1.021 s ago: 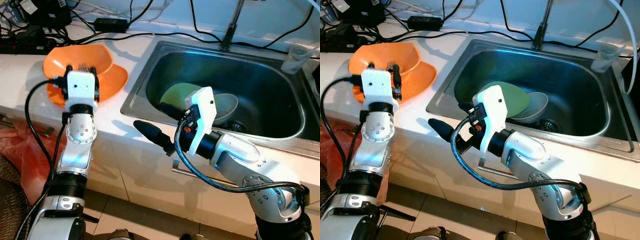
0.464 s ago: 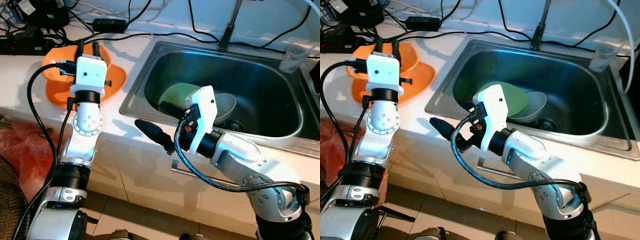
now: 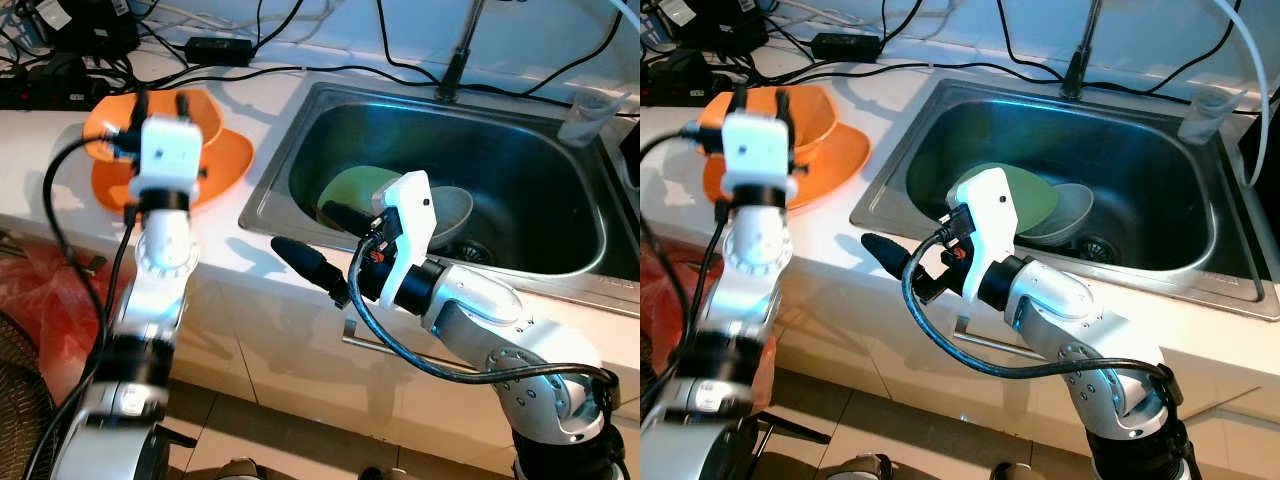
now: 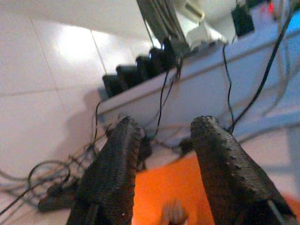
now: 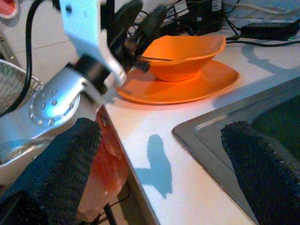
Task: Kitchen organization
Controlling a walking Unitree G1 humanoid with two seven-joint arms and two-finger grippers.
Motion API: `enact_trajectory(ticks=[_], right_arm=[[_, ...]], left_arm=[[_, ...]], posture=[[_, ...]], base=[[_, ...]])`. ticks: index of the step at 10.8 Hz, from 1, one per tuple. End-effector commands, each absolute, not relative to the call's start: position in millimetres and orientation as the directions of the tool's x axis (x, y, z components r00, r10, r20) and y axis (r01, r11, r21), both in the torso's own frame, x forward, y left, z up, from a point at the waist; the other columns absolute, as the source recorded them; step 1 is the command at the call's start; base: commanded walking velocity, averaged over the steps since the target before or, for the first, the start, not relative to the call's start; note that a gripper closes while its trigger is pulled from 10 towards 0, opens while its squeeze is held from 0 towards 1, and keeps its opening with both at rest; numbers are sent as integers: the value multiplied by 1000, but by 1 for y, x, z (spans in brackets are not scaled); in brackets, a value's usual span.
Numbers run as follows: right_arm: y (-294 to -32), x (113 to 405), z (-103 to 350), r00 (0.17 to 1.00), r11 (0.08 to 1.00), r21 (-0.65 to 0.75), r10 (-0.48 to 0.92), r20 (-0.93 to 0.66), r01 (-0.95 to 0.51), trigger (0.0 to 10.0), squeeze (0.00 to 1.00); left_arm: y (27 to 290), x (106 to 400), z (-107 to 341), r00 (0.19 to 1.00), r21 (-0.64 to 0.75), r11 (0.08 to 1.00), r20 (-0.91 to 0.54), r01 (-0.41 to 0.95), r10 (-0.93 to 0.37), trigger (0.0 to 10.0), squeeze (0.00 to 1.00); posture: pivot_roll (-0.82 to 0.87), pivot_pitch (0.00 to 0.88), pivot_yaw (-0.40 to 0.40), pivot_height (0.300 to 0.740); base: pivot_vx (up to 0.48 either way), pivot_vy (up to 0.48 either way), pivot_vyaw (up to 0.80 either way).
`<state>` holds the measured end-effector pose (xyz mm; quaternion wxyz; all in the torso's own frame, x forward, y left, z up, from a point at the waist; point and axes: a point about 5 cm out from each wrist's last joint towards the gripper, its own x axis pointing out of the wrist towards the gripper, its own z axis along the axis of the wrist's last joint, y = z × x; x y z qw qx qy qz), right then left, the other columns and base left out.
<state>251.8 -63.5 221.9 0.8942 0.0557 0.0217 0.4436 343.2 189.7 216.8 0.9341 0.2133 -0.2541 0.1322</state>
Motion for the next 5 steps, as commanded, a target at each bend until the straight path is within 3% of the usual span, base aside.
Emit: enact_trajectory(ticks=[1, 5], right_arm=[[-63, 252, 223, 598, 593, 110, 801, 15, -798, 10000, 0], [-64, 252, 224, 600, 596, 102, 800, 11, -796, 10000, 0]], left_arm=[[196, 341, 207, 848, 332, 867, 501, -372, 172, 10000, 1000], [203, 345, 196, 863, 353, 851, 462, -390, 204, 10000, 1000]], posture=[[-31, 101, -27, 740], [-40, 97, -27, 740]], base=[[0, 0, 0], [0, 0, 0]])
